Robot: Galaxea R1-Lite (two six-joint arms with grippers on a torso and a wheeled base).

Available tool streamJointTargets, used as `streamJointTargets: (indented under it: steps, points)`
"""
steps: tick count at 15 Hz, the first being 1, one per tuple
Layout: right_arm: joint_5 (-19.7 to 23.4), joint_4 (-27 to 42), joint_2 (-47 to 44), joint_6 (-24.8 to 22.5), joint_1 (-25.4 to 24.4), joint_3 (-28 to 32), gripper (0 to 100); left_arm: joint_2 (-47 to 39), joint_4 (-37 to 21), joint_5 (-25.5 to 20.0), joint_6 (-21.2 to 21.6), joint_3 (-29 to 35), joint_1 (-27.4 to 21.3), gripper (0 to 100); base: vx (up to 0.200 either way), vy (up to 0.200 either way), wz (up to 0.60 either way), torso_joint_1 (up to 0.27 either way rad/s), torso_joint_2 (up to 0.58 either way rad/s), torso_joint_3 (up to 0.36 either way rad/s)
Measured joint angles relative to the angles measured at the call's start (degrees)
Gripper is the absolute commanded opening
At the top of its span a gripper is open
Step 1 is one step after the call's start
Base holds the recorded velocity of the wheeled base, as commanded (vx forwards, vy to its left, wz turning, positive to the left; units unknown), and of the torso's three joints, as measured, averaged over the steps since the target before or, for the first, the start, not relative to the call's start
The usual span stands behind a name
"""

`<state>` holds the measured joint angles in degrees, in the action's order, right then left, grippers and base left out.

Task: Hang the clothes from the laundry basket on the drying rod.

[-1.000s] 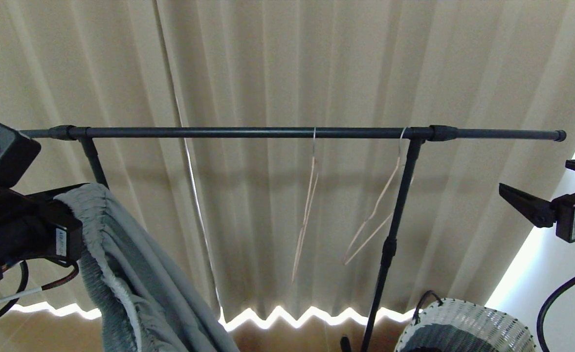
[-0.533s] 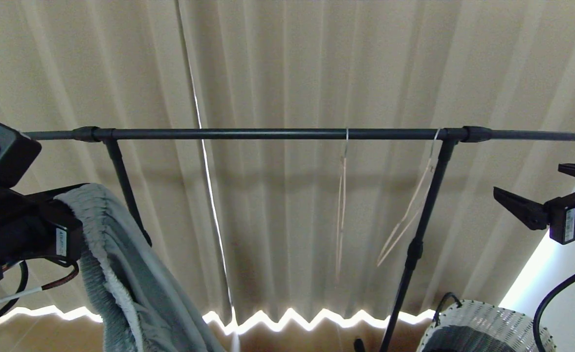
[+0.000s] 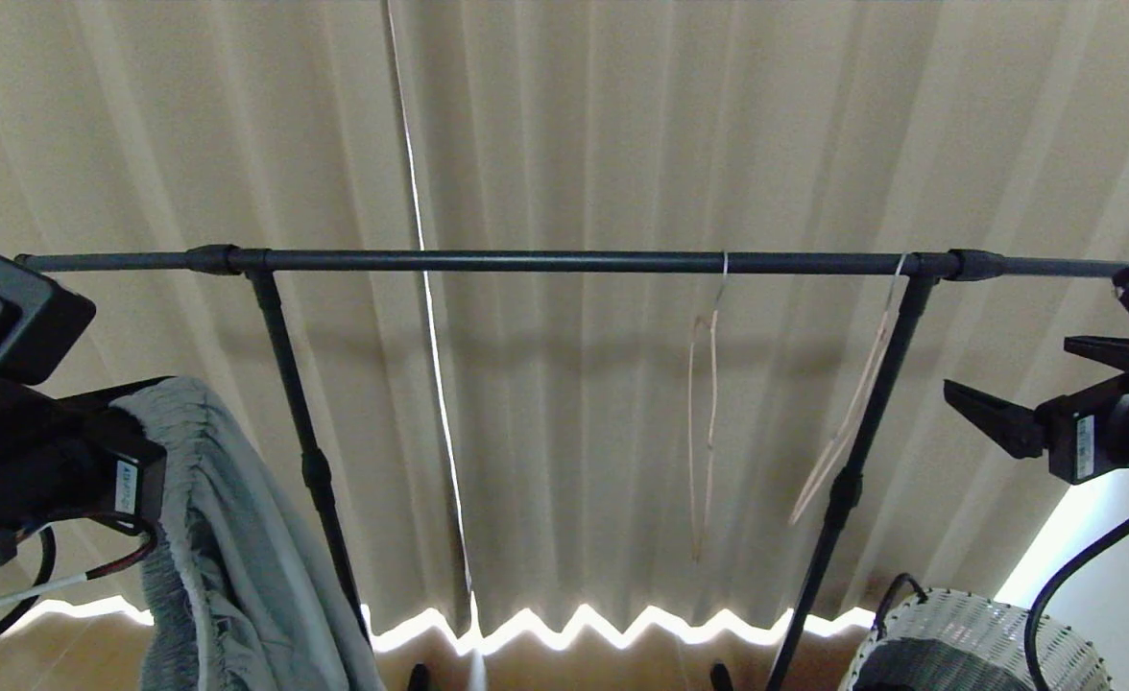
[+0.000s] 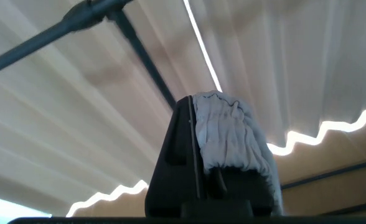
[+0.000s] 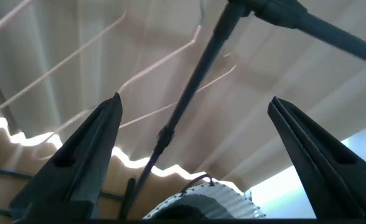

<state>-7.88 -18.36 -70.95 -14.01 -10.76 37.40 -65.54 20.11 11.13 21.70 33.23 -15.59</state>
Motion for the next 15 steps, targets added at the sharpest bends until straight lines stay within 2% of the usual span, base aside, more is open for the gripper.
streamJointTargets:
  steps: [3,10,13,15]
  points:
    - [2.3,0.0,-2.9,3.2,-0.3,1.2,100,-0.1,0.0,0.0,0.1,0.0,0.6,0,0.0,0.0,0.0,0.0,0.0,0.0]
    - [0.6,-1.1,-14.1,6.6,-5.7,5.1,100,-0.7,0.0,0.0,0.0,-0.1,0.7,0,0.0,0.0,0.0,0.0,0.0,0.0]
    - [-7.4,-0.5,-20.6,14.0,-6.2,10.6,100,-0.6,0.0,0.0,0.1,-0.7,1.1,0,0.0,0.0,0.0,0.0,0.0,0.0]
    - [-9.4,-0.3,-23.5,15.1,-6.1,12.2,100,-0.6,0.0,0.0,0.0,-1.2,1.4,0,0.0,0.0,0.0,0.0,0.0,0.0]
